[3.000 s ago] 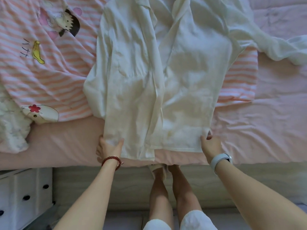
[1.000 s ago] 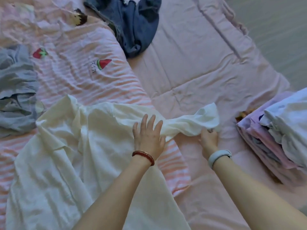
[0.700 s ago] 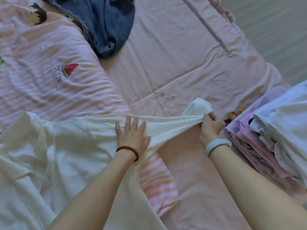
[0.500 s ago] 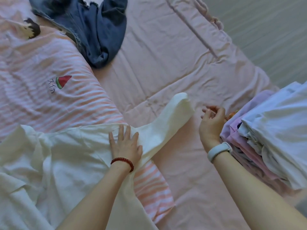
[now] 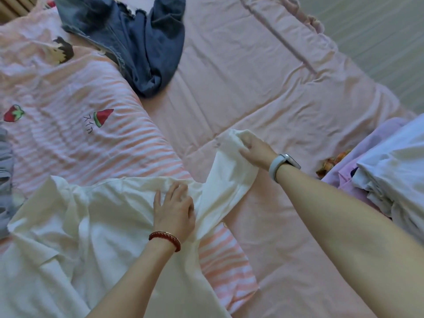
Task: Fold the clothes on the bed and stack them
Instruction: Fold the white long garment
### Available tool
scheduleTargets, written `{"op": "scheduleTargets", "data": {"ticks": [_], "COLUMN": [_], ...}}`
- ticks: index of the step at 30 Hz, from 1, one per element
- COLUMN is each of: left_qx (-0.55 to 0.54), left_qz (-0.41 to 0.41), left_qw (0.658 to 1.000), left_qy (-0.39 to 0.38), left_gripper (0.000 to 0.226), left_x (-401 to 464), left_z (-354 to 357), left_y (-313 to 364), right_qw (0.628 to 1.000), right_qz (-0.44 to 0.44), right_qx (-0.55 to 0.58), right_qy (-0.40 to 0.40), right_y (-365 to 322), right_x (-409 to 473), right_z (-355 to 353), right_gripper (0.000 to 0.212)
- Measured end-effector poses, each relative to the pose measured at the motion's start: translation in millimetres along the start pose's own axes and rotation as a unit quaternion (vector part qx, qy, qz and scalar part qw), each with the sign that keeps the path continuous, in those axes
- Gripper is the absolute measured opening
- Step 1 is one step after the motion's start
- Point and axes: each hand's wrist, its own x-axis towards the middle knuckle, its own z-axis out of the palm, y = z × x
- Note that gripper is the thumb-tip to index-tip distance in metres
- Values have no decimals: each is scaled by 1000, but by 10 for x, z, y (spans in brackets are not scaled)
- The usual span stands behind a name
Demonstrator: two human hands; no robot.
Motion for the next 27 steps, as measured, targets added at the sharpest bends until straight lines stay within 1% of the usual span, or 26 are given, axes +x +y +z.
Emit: {"op": "scheduleTargets", "data": {"ticks": [1,2,3,4,5,6,7,8,9,10,11,12,13,14,15,16,17,18,19,20,22,23,24,25,26,27], "left_qx": [-16,-44,-86,-145,-236,-351,-458,-524,-551,-556,-556,-576,-619,-677,-726,-767,-792,-800,-797,-788,-737,-707,-688,-687,-701,-725], "left_qz": [-13,-29,-50,-81,-126,-176,-224,-258,-278,-292,-315,-336,-338,-318,-289,-258,-230,-209,-202,-215,-277,-299,-307,-307,-304,-302], "left_qw": [1000,998,992,980,959,919,860,810,783,776,767,744,706,657,613,571,541,530,530,535,577,601,614,614,603,584], "left_qy": [23,44,81,108,93,37,-21,-60,-71,-65,-54,-55,-67,-90,-116,-139,-163,-187,-207,-216,-217,-224,-234,-238,-229,-204], "left_gripper": [9,11,17,20,22,34,51,60,54,36,18,11,8,8,13,19,26,34,39,36,11,9,13,16,18,20], "left_x": [9,18,32,56,94,145,204,245,285,310,316,308,282,236,172,111,45,-4,-38,-56,-70,-81,-98,-114,-132,-140], "left_z": [12,-8,-46,-118,-217,-318,-387,-442,-478,-507,-532,-537,-527,-529,-534,-521,-518,-508,-515,-521,-555,-564,-570,-585,-597,-604], "left_y": [18,63,128,212,310,406,491,562,602,618,618,606,596,593,588,570,554,533,509,477,411,381,357,355,371,402], "right_qw": [1000,998,994,983,967,948,935,925,920,923,934,950,960,959,955,959,965,971,973,975,973,971,972,973,976,976], "right_qz": [1,-1,-20,-71,-142,-216,-277,-323,-352,-355,-329,-264,-174,-88,-27,3,19,25,39,48,67,71,66,63,61,60], "right_qx": [-28,-58,-75,-82,-75,-58,-34,-20,-15,-9,20,81,160,223,256,251,237,226,222,215,216,223,222,216,204,197], "right_qy": [-5,24,79,146,196,225,221,199,171,151,141,142,148,149,146,133,109,81,55,42,35,38,42,49,56,65], "right_y": [-31,-62,-83,-109,-158,-205,-235,-253,-253,-249,-242,-265,-307,-317,-316,-304,-301,-300,-317,-315,-283,-281,-285,-288,-288,-288], "right_x": [-40,-126,-244,-393,-562,-749,-924,-1081,-1208,-1305,-1382,-1440,-1465,-1462,-1439,-1404,-1371,-1336,-1321,-1318,-1322,-1336,-1348,-1358,-1371,-1382], "right_z": [58,123,198,284,343,384,411,431,443,445,446,416,369,333,291,254,224,215,210,222,239,232,220,211,219,229], "right_gripper": [23,11,9,15,20,23,21,18,17,17,19,20,18,20,26,30,28,18,8,14,21,21,21,22,23,23]}}
